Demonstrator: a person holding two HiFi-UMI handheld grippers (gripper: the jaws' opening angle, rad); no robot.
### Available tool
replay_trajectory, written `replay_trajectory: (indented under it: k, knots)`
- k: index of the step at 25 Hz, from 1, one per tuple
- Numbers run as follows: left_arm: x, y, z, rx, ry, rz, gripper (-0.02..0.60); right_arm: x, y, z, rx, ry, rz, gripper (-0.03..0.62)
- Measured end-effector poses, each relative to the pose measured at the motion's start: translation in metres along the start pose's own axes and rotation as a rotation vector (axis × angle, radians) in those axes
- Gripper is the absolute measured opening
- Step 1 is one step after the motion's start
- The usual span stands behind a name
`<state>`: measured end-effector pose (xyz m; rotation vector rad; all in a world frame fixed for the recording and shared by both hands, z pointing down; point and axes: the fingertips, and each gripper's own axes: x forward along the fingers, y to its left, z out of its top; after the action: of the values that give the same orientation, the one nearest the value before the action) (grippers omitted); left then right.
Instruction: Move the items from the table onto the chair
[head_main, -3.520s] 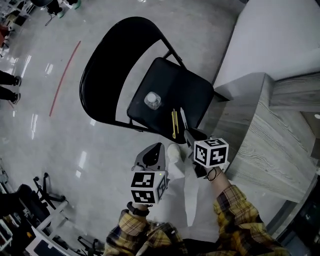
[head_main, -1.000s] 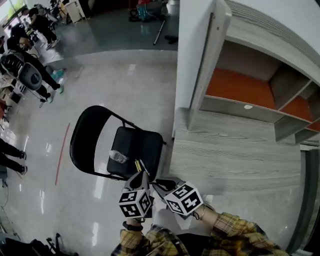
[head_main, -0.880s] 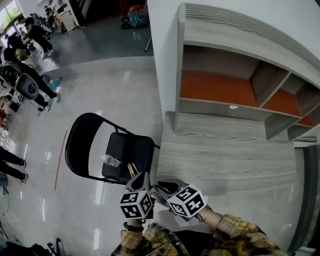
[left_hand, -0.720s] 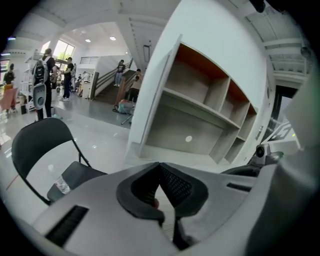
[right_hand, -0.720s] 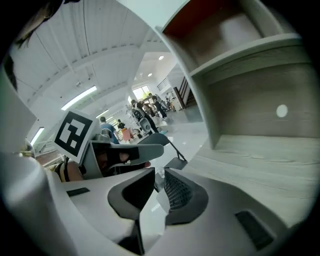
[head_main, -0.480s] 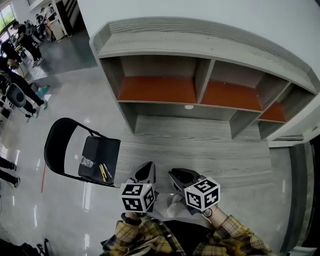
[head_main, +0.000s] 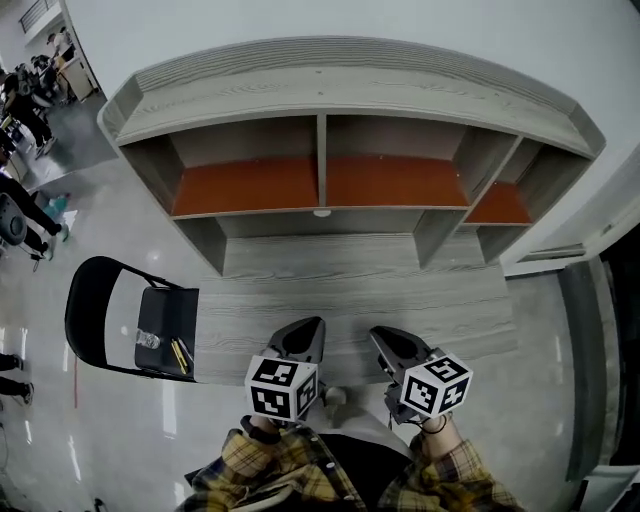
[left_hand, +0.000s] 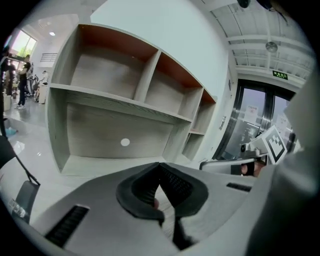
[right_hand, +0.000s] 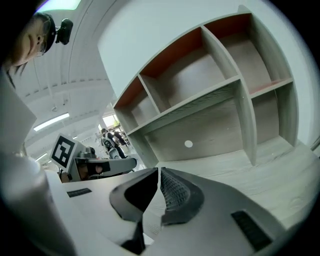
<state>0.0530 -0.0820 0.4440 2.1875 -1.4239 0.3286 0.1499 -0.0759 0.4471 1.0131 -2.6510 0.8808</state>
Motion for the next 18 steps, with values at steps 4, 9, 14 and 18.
replay_trajectory:
  k: [4,9,14,18]
  knots:
    - [0.001,-0.01,0.007,0.02,0.001,-0.038,0.003,-0.011,0.001,0.014,-0.03,-0.041,-0.033,0.02]
    - [-0.008,-0.013,0.016,0.04,-0.001,-0.056,0.003,-0.018,0.012,0.026,-0.029,-0.06,-0.037,0.018]
    - [-0.009,-0.002,0.024,0.034,-0.015,-0.051,0.003,-0.013,0.019,0.035,-0.046,-0.069,-0.027,0.018]
    - [-0.01,0.003,0.026,0.04,-0.022,-0.053,0.003,-0.01,0.022,0.037,-0.048,-0.074,-0.023,0.018]
